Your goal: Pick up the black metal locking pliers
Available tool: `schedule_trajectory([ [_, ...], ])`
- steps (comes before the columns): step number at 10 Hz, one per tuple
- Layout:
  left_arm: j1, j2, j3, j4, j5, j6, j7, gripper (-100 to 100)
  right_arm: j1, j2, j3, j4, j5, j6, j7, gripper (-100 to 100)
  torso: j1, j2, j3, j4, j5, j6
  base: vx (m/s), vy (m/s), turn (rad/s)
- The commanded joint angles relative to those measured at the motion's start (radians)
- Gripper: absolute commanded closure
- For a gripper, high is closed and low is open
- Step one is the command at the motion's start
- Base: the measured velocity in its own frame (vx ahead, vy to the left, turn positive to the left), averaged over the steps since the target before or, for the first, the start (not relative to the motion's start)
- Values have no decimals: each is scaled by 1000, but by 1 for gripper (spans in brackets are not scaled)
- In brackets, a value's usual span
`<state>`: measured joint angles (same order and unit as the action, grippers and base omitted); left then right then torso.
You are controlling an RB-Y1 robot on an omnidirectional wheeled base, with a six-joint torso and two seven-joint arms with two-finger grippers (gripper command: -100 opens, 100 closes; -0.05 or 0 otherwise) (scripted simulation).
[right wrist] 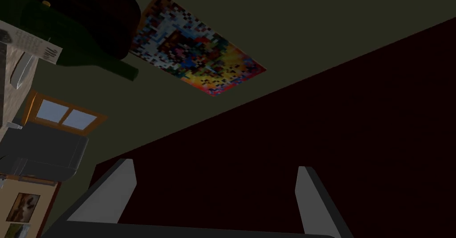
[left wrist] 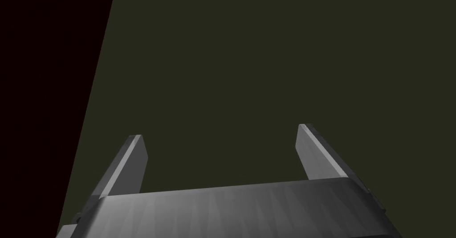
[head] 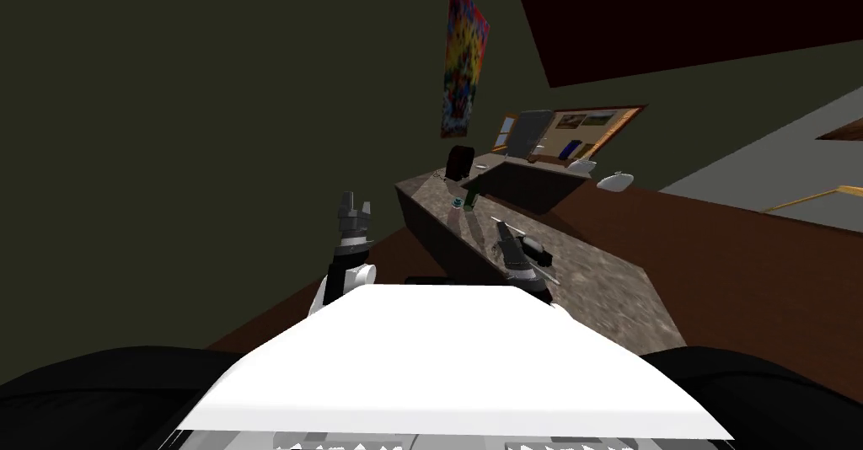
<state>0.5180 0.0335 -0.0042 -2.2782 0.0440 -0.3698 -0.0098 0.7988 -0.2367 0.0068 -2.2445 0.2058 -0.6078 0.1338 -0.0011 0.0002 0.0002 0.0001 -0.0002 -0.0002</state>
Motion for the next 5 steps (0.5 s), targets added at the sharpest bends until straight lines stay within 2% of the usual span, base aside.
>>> schedule_trajectory([
  [1, 0, 0, 0, 0, 0, 0, 0, 0, 50, -24, -16, -6, 50, 9, 31, -100, 0, 0, 0, 0, 0, 0, -9, -15, 313],
  [2, 0, 0, 0, 0, 0, 0, 0, 0, 75, -24, -16, -6, 59, 9, 31, -100, -1, 0, 0, 0, 0, 0, -6, -17, 197],
  [3, 0, 0, 0, 0, 0, 0, 0, 0, 106, -41, -28, -7, 99, 13, 51, -100, 0, 0, 0, 0, 0, 0, -3, -14, 329],
  [4, 0, 0, 0, 0, 0, 0, 0, 0, 123, -41, -28, -7, 101, 13, 51, -100, -1, 0, 0, 0, 0, 0, -4, -18, 142],
  [5, 0, 0, 0, 0, 0, 0, 0, 0, 158, -59, -40, -8, 143, 18, 73, -100, -1, 0, 0, 0, 0, 1, -6, -11, 260],
])
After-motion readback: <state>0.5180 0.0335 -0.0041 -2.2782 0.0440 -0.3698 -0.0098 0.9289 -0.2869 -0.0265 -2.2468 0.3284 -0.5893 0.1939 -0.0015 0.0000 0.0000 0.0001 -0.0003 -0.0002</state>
